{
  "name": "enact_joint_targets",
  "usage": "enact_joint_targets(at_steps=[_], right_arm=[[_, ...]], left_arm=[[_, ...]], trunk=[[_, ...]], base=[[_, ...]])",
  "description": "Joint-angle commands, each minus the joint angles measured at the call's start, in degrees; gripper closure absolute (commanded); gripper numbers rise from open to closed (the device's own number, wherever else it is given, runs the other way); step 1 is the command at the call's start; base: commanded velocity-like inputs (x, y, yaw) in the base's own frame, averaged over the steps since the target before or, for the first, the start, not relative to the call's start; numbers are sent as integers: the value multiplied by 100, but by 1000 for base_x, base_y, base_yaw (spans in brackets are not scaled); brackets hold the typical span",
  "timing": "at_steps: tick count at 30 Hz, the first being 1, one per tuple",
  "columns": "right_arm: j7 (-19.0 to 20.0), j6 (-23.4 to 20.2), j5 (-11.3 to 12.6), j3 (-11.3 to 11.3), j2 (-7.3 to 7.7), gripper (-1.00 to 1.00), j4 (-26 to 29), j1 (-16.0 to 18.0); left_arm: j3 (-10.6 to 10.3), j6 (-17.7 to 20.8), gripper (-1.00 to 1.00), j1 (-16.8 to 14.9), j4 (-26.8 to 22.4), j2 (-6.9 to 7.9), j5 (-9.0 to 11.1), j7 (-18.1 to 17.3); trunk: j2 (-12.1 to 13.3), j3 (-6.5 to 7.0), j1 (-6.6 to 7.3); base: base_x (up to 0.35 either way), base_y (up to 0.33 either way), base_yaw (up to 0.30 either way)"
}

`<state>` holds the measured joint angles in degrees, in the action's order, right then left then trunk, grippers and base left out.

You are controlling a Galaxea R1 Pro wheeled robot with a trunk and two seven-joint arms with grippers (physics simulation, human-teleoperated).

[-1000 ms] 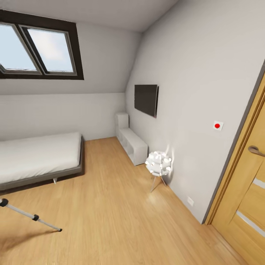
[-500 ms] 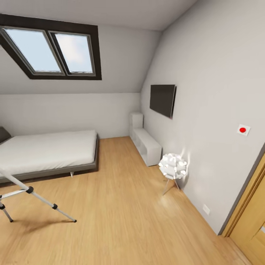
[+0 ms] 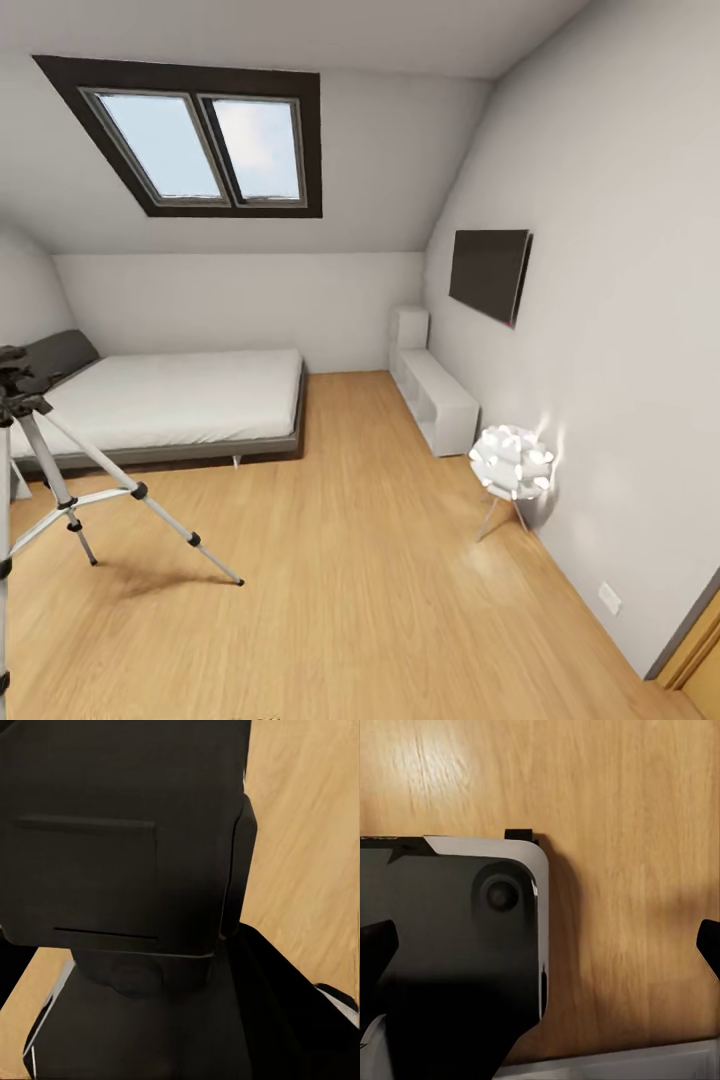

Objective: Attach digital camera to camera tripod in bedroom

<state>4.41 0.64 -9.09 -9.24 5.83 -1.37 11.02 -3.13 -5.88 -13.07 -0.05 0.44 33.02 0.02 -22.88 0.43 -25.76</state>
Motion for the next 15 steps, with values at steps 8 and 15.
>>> enact_joint_targets(at_steps=[8, 15], right_arm=[[15, 6, -57, -43, -1, -100, -12, 6], [-1, 16, -54, 180, -13, -100, -12, 6]], left_arm=[[-39, -14, 100, -3, 5, 8, 354, 12], [-39, -11, 100, -3, 5, 28, 388, 16]], trunk=[[-4, -2, -2], [-4, -2, -2]], base=[[0, 0, 274], [0, 0, 275]])
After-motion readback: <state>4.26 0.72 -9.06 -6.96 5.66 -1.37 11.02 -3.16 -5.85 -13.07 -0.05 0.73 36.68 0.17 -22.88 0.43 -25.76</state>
